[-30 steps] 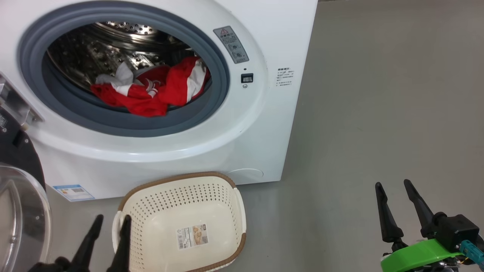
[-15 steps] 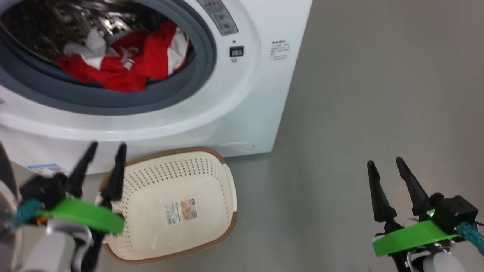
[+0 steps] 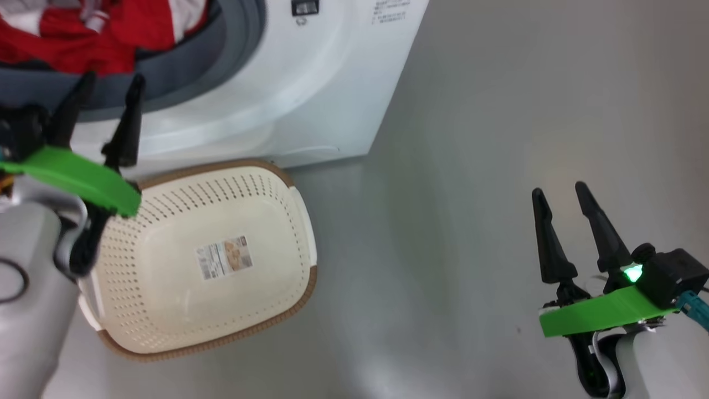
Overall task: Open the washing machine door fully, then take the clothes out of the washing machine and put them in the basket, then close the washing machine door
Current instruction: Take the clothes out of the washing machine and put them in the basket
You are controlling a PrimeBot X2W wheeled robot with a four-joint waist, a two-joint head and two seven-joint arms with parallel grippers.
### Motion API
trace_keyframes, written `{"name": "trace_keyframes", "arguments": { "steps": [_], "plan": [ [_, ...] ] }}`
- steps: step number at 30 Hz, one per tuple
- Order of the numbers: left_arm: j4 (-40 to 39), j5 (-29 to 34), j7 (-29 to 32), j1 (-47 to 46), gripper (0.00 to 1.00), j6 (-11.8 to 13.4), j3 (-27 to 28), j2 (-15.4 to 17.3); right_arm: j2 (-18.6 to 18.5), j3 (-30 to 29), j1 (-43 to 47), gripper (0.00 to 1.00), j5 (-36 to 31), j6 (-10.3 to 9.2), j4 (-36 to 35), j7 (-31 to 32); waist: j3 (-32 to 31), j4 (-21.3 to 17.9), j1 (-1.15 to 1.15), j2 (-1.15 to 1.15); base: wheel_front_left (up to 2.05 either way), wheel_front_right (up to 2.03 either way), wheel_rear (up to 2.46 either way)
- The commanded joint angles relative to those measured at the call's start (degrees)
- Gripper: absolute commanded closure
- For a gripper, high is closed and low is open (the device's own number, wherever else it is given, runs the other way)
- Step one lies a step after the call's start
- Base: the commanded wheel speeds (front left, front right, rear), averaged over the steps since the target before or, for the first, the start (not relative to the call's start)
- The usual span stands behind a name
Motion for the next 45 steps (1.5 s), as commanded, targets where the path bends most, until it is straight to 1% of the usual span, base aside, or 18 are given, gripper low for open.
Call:
{"name": "trace_keyframes", "arguments": {
  "steps": [1,10,18,24,34,35,36,37,38,42,45],
  "plan": [
    [0.26,-1.75,-0.29,-3.84,0.00,0.06,0.23,3.67,-0.53,0.99,-1.27,0.00,0.20,0.43,-1.77,-0.48,5.52,-1.89,0.00,0.00,0.00,0.00,0.00],
    [6.08,-6.54,-0.29,-15.28,0.00,0.06,-7.39,7.07,-0.53,1.79,-3.68,0.00,0.73,0.43,-2.93,-0.48,9.40,-2.85,0.00,0.00,0.00,0.00,0.00],
    [8.18,-8.99,-0.29,-22.51,0.00,0.06,-10.12,8.69,-0.53,3.10,-4.83,0.00,0.86,0.43,-4.03,-0.48,12.06,-3.84,0.00,0.00,0.00,0.00,0.00],
    [8.83,-10.98,-0.29,-24.99,0.00,0.06,-13.66,8.90,-0.53,3.63,-5.06,0.00,0.95,0.43,-4.42,-0.48,13.19,-4.34,0.00,0.00,0.00,0.00,0.00],
    [10.64,-15.57,-0.29,-27.30,0.00,0.06,-19.63,10.23,-0.53,4.78,-5.56,0.00,1.48,0.43,-4.84,-0.48,13.54,-5.44,0.00,0.00,0.00,0.00,0.00],
    [10.59,-15.80,-0.29,-27.46,0.29,0.06,-20.16,10.34,-0.53,4.78,-5.58,0.00,1.52,0.43,-4.92,-0.48,13.54,-5.51,0.00,0.00,0.00,0.00,0.00],
    [10.54,-15.87,-0.29,-27.63,0.51,0.06,-20.70,10.48,-0.53,4.76,-5.60,0.00,1.55,0.43,-5.01,-0.48,13.55,-5.56,0.00,0.00,0.00,0.00,0.00],
    [10.57,-16.04,-0.29,-27.76,0.68,0.06,-21.03,10.58,-0.53,4.74,-5.61,0.00,1.58,0.43,-5.07,-0.48,13.53,-5.60,0.00,0.00,0.00,0.00,0.00],
    [10.59,-16.23,-0.29,-27.81,1.00,0.06,-21.32,10.63,-0.53,4.72,-5.61,0.00,1.59,0.43,-5.10,-0.48,13.47,-5.62,0.00,0.00,0.00,0.00,0.00],
    [10.18,-16.40,-0.29,-28.03,1.00,0.06,-21.42,10.76,-0.53,4.56,-5.51,0.00,1.52,0.43,-5.20,-0.48,13.20,-5.49,0.00,0.00,0.00,0.00,0.00],
    [9.36,-15.86,-0.29,-27.65,1.00,0.06,-20.12,10.59,-0.53,4.32,-5.54,0.00,1.34,0.43,-5.11,-0.48,12.76,-5.03,0.00,0.00,0.00,0.00,0.00]
  ]
}}
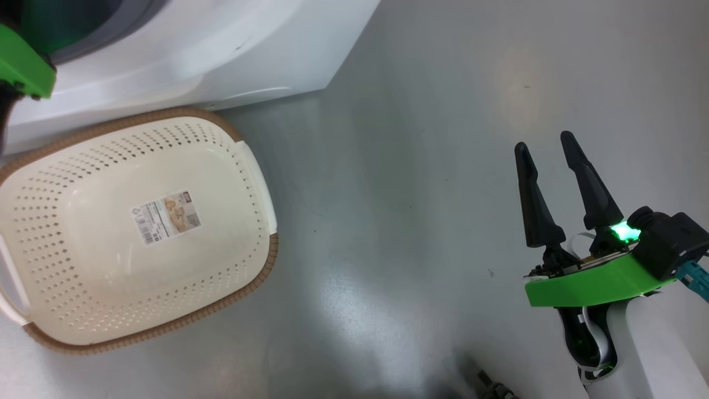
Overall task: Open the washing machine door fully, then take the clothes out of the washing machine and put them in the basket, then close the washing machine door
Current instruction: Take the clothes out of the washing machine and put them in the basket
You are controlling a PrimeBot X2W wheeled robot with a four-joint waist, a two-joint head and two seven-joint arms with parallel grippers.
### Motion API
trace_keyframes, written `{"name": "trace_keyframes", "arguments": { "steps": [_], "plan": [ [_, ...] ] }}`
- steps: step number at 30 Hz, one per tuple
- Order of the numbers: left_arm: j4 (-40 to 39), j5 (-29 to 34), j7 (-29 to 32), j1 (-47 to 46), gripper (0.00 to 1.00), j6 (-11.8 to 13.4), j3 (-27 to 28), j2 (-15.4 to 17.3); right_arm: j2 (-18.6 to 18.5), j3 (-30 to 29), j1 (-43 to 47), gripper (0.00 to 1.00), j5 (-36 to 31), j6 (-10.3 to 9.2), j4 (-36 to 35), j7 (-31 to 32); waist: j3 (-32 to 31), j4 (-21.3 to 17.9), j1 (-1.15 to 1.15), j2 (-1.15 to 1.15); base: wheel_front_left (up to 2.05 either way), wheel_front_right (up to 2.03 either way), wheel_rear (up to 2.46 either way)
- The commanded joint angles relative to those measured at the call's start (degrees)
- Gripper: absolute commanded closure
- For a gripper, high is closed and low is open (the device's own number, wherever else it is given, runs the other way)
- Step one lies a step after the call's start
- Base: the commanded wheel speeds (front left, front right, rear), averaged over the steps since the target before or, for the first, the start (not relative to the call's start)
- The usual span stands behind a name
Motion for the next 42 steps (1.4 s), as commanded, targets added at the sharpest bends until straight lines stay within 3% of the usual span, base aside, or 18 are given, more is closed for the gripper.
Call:
{"name": "trace_keyframes", "arguments": {
  "steps": [1,7,11,13,20,31,42],
  "plan": [
    [-1.55,0.43,-0.28,-0.71,1.00,0.06,3.22,2.42,-0.45,0.58,0.73,0.00,0.18,0.43,-1.27,-0.36,-0.53,0.63,0.00,0.00,0.00,0.00,0.00],
    [-5.42,4.41,-0.28,3.46,1.00,0.06,12.20,0.75,-0.45,-0.11,0.87,0.00,-0.70,0.43,-0.59,-0.36,-2.85,2.52,0.00,0.00,0.00,0.00,0.00],
    [-10.30,10.15,-0.28,10.49,1.00,0.06,23.27,-2.06,-0.45,-0.70,1.19,0.00,-1.98,0.43,0.08,-0.36,-5.63,4.38,0.00,0.00,0.00,0.00,0.00],
    [-11.57,11.97,-0.28,12.21,1.00,0.06,25.43,-2.61,-0.45,-0.84,1.32,0.00,-2.21,0.43,0.18,-0.36,-6.26,4.73,0.00,0.00,0.00,0.00,0.00],
    [-19.94,20.41,-0.28,25.07,1.00,0.06,38.28,-8.74,-0.45,-1.78,2.56,0.00,-3.44,0.43,0.91,-0.36,-10.30,7.27,0.00,0.00,0.00,0.00,0.00],
    [-31.94,26.23,-0.28,40.56,1.00,0.06,49.19,-16.15,-0.45,-3.60,4.73,0.00,-4.53,0.43,1.89,-0.36,-14.31,10.60,0.00,0.00,0.00,0.00,0.00],
    [-43.99,29.51,-0.28,48.72,1.00,0.06,53.21,-19.19,-0.45,-4.09,5.21,0.00,-4.70,0.43,2.29,-0.36,-16.01,11.24,0.00,0.00,0.00,0.00,0.00]
  ]
}}
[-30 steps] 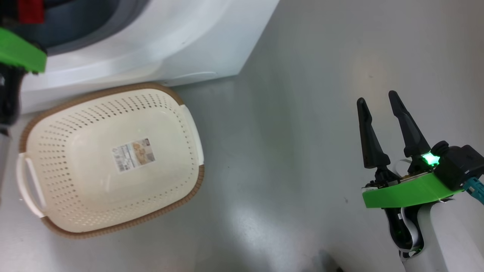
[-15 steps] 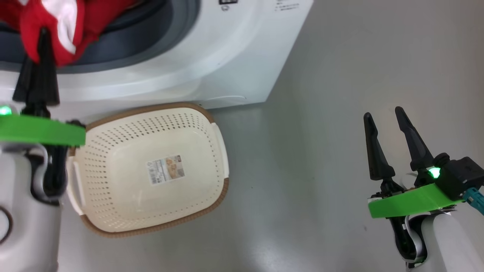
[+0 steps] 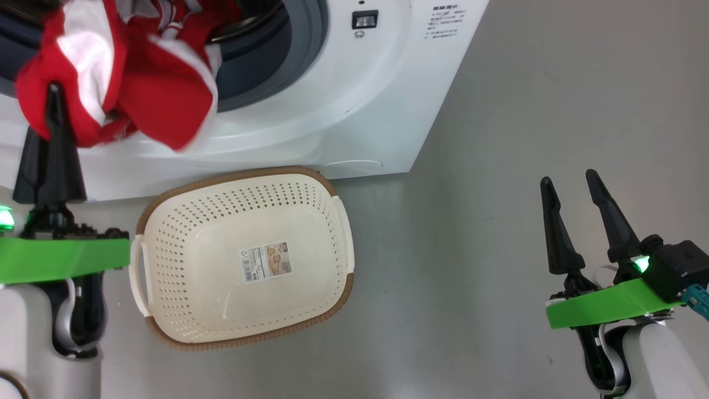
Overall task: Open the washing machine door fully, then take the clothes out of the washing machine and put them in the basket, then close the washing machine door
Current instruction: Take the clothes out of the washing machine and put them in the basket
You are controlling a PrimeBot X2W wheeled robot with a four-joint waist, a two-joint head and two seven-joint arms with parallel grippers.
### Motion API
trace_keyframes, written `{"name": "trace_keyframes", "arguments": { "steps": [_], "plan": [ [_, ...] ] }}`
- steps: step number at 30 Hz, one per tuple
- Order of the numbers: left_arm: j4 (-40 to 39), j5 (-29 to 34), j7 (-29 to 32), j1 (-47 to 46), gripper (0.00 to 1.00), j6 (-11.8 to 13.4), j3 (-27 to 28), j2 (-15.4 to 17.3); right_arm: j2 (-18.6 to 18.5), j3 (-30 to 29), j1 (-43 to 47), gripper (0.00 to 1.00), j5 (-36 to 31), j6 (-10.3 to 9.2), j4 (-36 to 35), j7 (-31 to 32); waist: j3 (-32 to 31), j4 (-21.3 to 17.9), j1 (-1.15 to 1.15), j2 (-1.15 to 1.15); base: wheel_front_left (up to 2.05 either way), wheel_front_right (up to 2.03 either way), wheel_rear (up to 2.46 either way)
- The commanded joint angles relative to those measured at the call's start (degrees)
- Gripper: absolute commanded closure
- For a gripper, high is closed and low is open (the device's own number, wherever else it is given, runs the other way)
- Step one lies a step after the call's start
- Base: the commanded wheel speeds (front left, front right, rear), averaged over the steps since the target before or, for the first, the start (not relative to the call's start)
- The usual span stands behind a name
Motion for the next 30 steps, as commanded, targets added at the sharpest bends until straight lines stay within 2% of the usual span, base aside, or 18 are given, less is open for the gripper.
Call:
{"name": "trace_keyframes", "arguments": {
  "steps": [1,7,15,30],
  "plan": [
    [-2.24,0.54,-0.28,1.19,1.00,0.05,1.91,1.41,-0.38,0.98,0.71,0.00,-0.53,0.43,-1.24,-0.36,-0.09,0.16,0.00,0.00,0.00,0.00,0.00],
    [-2.04,0.61,-0.28,2.37,1.00,0.05,1.07,1.10,-0.38,1.04,0.34,0.00,-0.54,0.43,-1.35,-0.36,0.51,0.06,0.00,0.00,0.00,0.00,0.00],
    [2.17,0.45,-0.28,4.77,1.00,0.05,-0.19,0.63,-0.38,1.31,-0.11,0.00,-0.26,0.43,-1.74,-0.36,2.55,-0.34,0.00,0.00,0.00,0.00,0.00],
    [18.52,-1.01,-0.28,3.01,1.00,0.05,-6.66,1.79,-0.38,1.52,-1.68,0.00,-0.90,0.43,-3.19,-0.36,10.22,-1.05,0.00,0.00,0.00,0.00,0.00]
  ]
}}
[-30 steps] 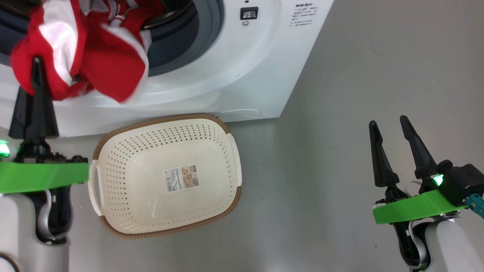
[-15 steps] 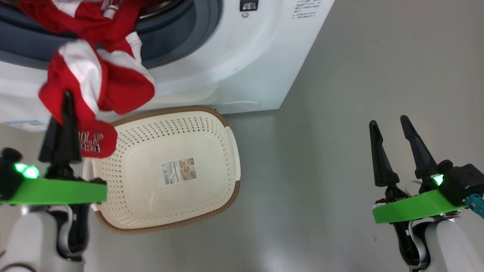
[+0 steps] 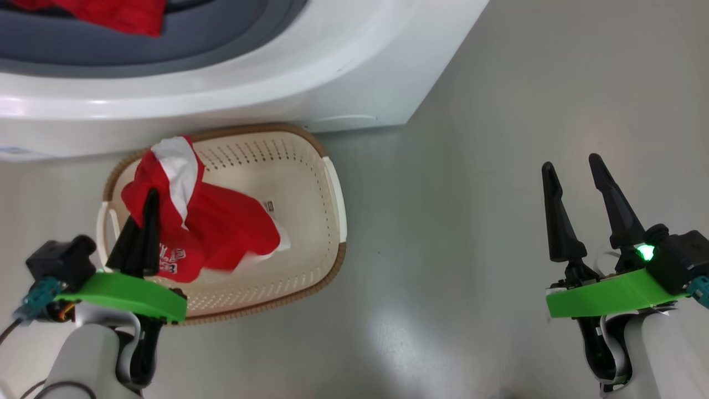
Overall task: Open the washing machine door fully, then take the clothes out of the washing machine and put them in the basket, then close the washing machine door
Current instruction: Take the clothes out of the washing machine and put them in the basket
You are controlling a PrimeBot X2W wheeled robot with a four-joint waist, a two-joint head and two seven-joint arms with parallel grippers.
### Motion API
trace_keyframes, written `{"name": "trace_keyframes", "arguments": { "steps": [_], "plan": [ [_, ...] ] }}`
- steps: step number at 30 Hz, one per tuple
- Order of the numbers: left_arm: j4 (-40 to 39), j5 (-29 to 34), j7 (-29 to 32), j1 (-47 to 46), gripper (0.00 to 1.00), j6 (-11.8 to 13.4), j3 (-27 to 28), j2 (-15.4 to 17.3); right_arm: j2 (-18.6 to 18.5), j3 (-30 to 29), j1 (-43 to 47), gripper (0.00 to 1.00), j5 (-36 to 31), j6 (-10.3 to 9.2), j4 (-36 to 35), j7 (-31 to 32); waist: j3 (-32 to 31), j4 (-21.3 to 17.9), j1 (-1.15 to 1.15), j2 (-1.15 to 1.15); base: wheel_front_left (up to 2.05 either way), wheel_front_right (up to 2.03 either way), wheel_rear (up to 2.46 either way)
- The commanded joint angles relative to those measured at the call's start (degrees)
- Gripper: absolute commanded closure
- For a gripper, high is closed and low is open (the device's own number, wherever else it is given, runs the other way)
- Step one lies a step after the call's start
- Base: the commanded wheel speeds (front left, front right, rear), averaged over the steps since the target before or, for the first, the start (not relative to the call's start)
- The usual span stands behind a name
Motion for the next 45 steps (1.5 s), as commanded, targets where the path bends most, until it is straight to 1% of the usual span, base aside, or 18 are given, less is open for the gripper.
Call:
{"name": "trace_keyframes", "arguments": {
  "steps": [1,7,22,28,35,37,38,39,40,41,45],
  "plan": [
    [-0.34,-0.33,-0.29,-0.83,1.00,0.05,1.28,2.22,-0.37,1.39,-0.57,0.00,-0.57,0.43,-1.57,-0.36,2.17,-0.19,0.00,0.00,0.00,0.00,0.00],
    [5.71,-1.14,-0.29,-4.01,1.00,0.05,-2.03,3.37,-0.37,1.72,-1.43,0.00,-0.71,0.43,-2.27,-0.36,6.30,-0.33,0.00,0.00,0.00,0.00,0.00],
    [15.92,-4.55,-0.29,-13.34,1.00,0.05,-10.68,5.29,-0.37,1.69,-3.38,0.00,-1.41,0.43,-3.45,-0.36,15.47,0.27,0.00,0.00,0.00,0.00,0.00],
    [19.69,-6.47,-0.29,-16.19,1.00,0.05,-13.72,6.07,-0.37,1.41,-3.45,0.00,-1.70,0.43,-4.08,-0.36,17.65,0.08,0.00,0.00,0.00,0.00,0.00],
    [20.70,-7.58,-0.29,-17.30,1.00,0.05,-14.38,6.34,-0.37,1.16,-3.42,0.00,-1.98,0.43,-4.36,-0.36,17.96,0.23,0.00,0.00,0.00,0.00,0.00],
    [20.66,-7.56,-0.29,-17.29,0.65,0.05,-14.18,6.32,-0.37,1.18,-3.57,0.00,-2.07,0.43,-4.26,-0.36,17.71,0.30,0.00,0.00,0.00,0.00,0.00],
    [20.69,-7.57,-0.29,-17.16,0.50,0.05,-14.14,6.28,-0.37,1.25,-3.64,0.00,-2.10,0.43,-4.17,-0.36,17.47,0.31,0.00,0.00,0.00,0.00,0.00],
    [20.65,-7.56,-0.29,-17.04,0.21,0.05,-13.99,6.24,-0.37,1.31,-3.68,0.00,-2.15,0.43,-4.12,-0.36,17.21,0.40,0.00,0.00,0.00,0.00,0.00],
    [20.63,-7.55,-0.29,-16.85,0.06,0.05,-13.77,6.17,-0.37,1.38,-3.72,0.00,-2.20,0.43,-4.06,-0.36,16.91,0.44,0.00,0.00,0.00,0.00,0.00],
    [20.66,-7.52,-0.29,-16.59,0.00,0.05,-13.65,6.07,-0.37,1.42,-3.71,0.00,-2.23,0.43,-3.94,-0.36,16.50,0.47,0.00,0.00,0.00,0.00,0.00],
    [20.23,-7.31,-0.29,-15.06,0.00,0.05,-12.73,5.69,-0.37,1.46,-3.67,0.00,-2.45,0.43,-3.38,-0.36,14.01,0.66,0.00,0.00,0.00,0.00,0.00]
  ]
}}
